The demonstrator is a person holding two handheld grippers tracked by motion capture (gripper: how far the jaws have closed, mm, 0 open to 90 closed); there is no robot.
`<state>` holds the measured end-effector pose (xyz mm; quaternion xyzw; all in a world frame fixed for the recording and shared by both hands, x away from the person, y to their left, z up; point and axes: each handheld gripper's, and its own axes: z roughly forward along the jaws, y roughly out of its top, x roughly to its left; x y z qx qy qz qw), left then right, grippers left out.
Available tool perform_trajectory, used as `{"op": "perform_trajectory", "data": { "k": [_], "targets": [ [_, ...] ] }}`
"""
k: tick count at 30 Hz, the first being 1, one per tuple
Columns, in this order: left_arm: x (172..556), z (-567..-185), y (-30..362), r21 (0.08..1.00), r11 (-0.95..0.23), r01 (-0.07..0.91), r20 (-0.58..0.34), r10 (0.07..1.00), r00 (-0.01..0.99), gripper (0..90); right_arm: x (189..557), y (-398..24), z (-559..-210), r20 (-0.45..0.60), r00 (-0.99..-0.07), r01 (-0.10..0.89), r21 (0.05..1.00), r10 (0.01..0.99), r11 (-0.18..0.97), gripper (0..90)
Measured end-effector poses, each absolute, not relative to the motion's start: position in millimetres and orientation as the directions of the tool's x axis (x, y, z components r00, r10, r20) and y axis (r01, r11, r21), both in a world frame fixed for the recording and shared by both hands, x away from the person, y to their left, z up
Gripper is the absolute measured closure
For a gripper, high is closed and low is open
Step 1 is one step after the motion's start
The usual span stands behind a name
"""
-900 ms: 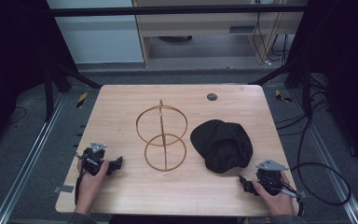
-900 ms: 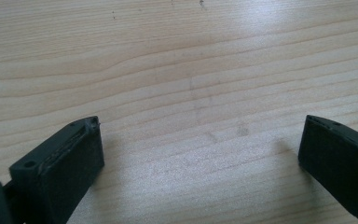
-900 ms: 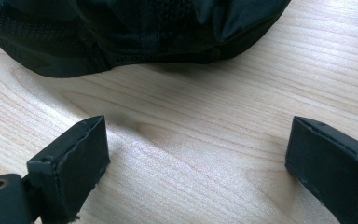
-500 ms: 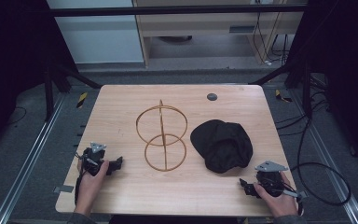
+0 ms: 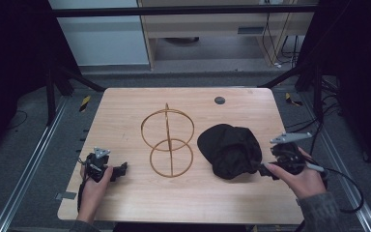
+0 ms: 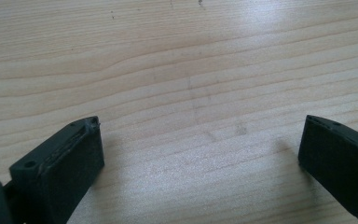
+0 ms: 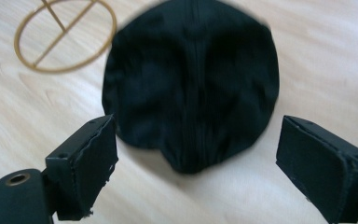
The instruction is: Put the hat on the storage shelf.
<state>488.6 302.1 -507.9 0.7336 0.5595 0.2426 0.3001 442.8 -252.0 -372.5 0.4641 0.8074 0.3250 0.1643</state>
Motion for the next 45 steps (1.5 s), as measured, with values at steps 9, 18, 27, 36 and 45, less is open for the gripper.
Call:
{"op": "perform_trajectory", "data": {
  "k": [9, 18, 27, 36, 45],
  "targets": [
    [489, -508, 302, 0.71, -0.201, 0.675, 0.022, 0.964, 0.265, 0.0, 494, -220, -360, 0.015, -0.553, 0.658, 0.62, 0.833, 0.426, 19.6],
    [490, -508, 299, 0.711, -0.203, 0.673, 0.018, 0.962, 0.272, 0.0, 514, -215, -389, 0.023, -0.561, 0.701, 0.544, 0.827, 0.461, 32.7],
    [490, -508, 298, 0.712, -0.206, 0.671, 0.018, 0.961, 0.276, 0.0, 522, -220, -401, 0.107, -0.561, 0.712, 0.569, 0.821, 0.412, 70.2],
    [491, -508, 297, 0.712, -0.207, 0.671, 0.019, 0.961, 0.276, 0.0, 529, -224, -395, 0.142, -0.567, 0.698, 0.606, 0.811, 0.382, 86.2],
    [491, -508, 297, 0.712, -0.206, 0.671, 0.019, 0.961, 0.275, 0.0, 541, -216, -363, 0.159, -0.557, 0.734, 0.552, 0.815, 0.394, 86.9]
  ]
}}
